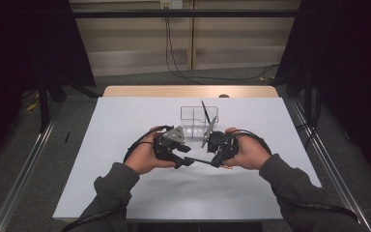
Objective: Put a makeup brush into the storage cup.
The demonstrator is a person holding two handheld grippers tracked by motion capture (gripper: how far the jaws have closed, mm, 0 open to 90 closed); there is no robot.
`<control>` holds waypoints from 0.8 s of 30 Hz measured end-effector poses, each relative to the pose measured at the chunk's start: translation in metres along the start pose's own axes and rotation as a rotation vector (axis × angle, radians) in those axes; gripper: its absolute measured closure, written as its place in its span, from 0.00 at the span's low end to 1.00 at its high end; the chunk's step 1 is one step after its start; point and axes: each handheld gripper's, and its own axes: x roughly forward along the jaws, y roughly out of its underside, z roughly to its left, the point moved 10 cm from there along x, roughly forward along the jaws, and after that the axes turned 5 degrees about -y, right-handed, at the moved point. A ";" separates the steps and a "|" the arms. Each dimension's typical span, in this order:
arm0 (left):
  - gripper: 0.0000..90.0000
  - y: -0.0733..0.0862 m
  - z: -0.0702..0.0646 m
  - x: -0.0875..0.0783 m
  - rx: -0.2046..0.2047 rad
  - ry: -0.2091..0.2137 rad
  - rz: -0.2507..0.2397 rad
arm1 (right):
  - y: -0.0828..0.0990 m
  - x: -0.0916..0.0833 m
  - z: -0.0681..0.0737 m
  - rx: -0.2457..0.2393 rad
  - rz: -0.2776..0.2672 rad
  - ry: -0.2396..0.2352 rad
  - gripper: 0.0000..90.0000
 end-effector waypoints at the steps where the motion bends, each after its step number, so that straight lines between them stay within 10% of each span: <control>1: 0.57 0.000 0.000 0.001 0.002 0.001 0.008 | 0.000 0.000 0.000 -0.005 0.002 -0.005 0.94; 24: 0.82 -0.004 -0.004 0.009 0.071 0.008 0.091 | -0.002 -0.008 0.003 -0.021 -0.008 0.003 0.94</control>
